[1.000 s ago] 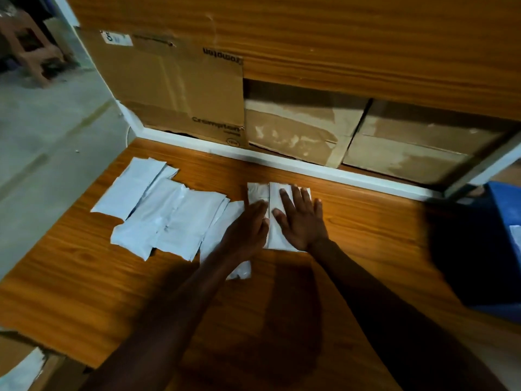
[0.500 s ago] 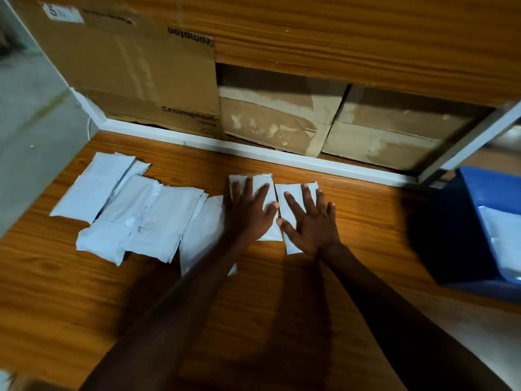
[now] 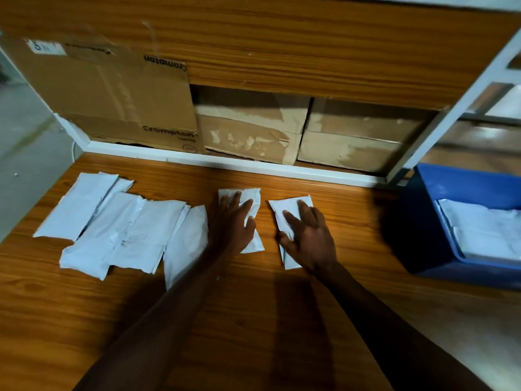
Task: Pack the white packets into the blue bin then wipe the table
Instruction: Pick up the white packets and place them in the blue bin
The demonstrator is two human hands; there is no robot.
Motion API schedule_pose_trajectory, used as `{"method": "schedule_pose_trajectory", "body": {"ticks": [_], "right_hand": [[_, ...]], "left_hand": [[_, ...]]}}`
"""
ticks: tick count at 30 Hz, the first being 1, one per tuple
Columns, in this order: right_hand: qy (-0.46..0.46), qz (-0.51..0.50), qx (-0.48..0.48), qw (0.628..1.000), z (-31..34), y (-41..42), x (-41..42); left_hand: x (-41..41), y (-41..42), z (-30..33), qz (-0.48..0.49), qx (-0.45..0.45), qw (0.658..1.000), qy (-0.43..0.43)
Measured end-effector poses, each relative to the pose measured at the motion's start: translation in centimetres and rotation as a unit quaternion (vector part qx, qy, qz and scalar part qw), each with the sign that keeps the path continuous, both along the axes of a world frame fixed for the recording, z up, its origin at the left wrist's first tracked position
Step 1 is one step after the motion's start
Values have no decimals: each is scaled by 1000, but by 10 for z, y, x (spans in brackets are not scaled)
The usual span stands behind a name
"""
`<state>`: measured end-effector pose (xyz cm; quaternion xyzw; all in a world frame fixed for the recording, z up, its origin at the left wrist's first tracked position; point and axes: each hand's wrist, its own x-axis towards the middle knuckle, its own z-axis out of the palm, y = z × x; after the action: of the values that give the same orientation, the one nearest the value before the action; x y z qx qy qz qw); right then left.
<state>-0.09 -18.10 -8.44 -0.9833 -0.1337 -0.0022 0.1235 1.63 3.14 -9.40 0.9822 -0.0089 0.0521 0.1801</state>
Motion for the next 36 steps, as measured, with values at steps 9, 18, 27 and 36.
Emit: {"method": "schedule_pose_trajectory", "body": {"ticks": [9,18,27,36], "right_hand": [[-141,-53,94,984,71,-63,-38],[-210,-124,128,961,146,-206,-67],[-177,-174,61,967,144,-399,-54],[-29,-143,19,989,126,-447,-23]], "left_hand": [[-6,-71,58,-72,-96,989,-86],[-20,-203,133,-148,-100,965,-191],[-47,-367,168,-161,-118,961,-192],[-45,-423,175,-177,-84,965,-176]]}}
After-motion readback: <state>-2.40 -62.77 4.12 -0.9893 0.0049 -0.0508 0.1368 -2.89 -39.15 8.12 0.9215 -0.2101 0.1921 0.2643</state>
